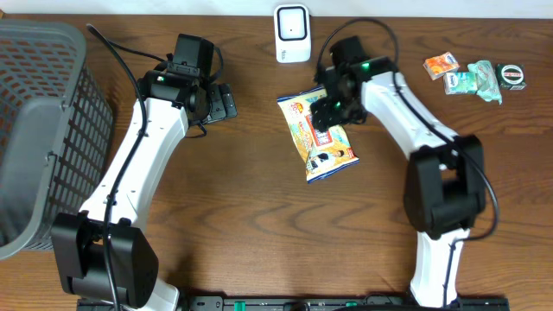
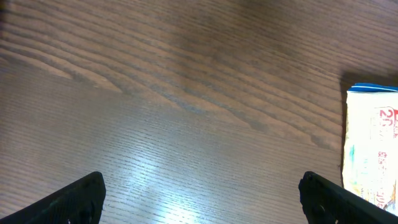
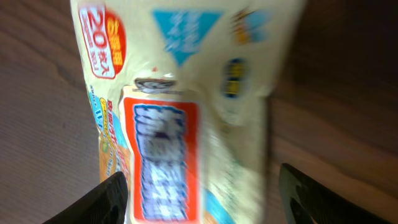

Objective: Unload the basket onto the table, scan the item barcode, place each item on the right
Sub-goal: 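Raise the snack bag up to the scanner window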

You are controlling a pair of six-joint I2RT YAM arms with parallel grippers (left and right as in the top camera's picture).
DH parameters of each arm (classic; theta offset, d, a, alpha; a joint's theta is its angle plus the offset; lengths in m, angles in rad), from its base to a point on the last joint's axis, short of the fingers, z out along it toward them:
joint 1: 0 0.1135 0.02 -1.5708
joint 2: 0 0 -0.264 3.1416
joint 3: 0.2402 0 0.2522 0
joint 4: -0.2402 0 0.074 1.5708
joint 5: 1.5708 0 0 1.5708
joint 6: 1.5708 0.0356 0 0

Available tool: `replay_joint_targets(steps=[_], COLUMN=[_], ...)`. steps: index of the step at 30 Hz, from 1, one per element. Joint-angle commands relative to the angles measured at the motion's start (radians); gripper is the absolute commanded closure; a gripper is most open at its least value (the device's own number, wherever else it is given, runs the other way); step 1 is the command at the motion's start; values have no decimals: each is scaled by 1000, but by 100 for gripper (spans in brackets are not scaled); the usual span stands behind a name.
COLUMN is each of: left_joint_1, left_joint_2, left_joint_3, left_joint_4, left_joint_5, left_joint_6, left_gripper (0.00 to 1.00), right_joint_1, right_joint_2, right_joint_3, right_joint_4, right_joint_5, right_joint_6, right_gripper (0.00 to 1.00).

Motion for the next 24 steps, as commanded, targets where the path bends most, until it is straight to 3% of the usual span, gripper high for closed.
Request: replay_joint_targets(steps=[1,3,8,16,20,24], left_joint_1=[3,3,3,3,3,3], left_joint_2=[0,0,0,0,0,0], left_joint_3=[-1,-1,-1,-1,-1,-1], left_joint_4=[-3,-3,-3,-3,-3,-3], left_joint_5=[-2,-2,-2,-2,-2,-2], left_joint_6=[-2,-2,-2,-2,-2,-2], left_gripper=[2,2,2,2,2,2], right_joint_1=[21,32,50,26,26,26], right_joint_2=[68,90,114,37,23,29], right_joint_3=[-16,-16,-16,148,213,213], right_joint_4=[-2,-5,5,44,279,446], right_joint_5=[-81,-74,-11,40,67,122], right_joint_6=[-23,-23,47,89,96,207], right_gripper=[29,35,98,99,99,99])
